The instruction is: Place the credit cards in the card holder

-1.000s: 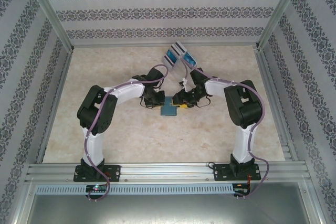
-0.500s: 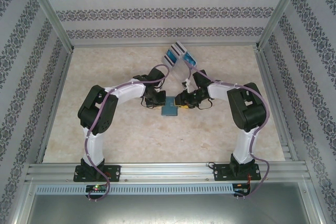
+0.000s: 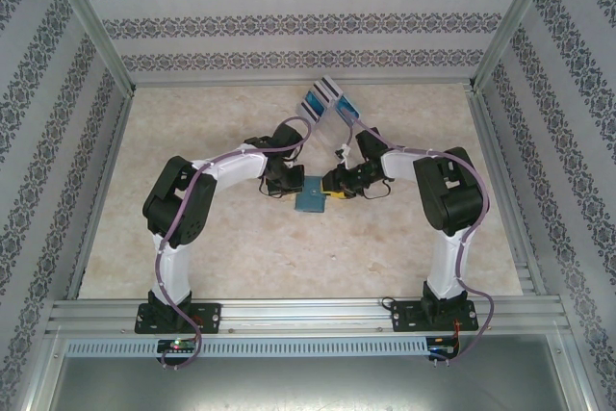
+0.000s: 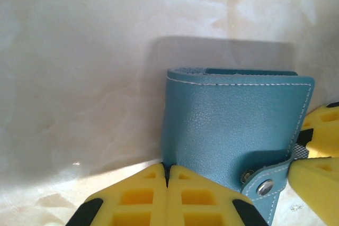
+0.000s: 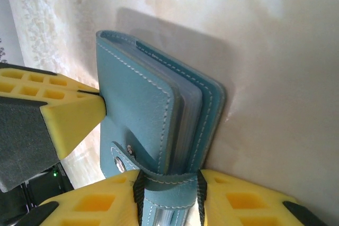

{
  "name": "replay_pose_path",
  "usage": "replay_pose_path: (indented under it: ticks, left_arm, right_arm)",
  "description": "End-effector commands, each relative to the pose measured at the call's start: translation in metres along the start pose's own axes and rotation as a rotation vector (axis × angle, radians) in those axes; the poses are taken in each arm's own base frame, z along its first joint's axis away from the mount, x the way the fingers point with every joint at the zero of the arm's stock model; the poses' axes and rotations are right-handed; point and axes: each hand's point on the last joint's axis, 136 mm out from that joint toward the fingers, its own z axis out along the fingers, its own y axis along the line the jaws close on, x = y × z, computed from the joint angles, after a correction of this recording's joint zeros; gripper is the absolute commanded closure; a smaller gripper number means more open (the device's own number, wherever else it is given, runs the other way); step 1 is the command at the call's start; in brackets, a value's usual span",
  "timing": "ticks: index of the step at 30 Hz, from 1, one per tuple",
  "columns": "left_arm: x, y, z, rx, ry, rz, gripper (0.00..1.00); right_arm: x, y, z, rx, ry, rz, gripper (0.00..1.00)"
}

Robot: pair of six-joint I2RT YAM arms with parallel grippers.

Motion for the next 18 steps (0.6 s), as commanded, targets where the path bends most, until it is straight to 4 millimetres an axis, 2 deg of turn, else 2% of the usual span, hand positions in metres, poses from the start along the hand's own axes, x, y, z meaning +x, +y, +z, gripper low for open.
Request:
replay_pose_path:
  ticks: [1, 6, 13, 18]
  left_arm:
    - [0.000, -0.004, 0.002, -0.025, 0.002, 0.004, 0.97]
    - [0.005, -0.011, 0.001, -0.014, 0.006, 0.005, 0.97]
    - [0.025, -0.014, 0.009, -0.002, 0.044, -0.004, 0.97]
    - [0.025, -0.016, 0.010, -0.002, 0.046, -0.004, 0.97]
  right_arm:
    - [0.019, 0.002, 0.023, -0.029, 0.088, -0.016, 0.65]
    - [0.020, 0.003, 0.028, -0.024, 0.089, -0.023, 0.64]
    - [0.022, 0.002, 0.033, 0.014, 0.082, -0.045, 0.58]
    - [0.027, -0.003, 0.039, 0.077, 0.099, -0.066, 0.57]
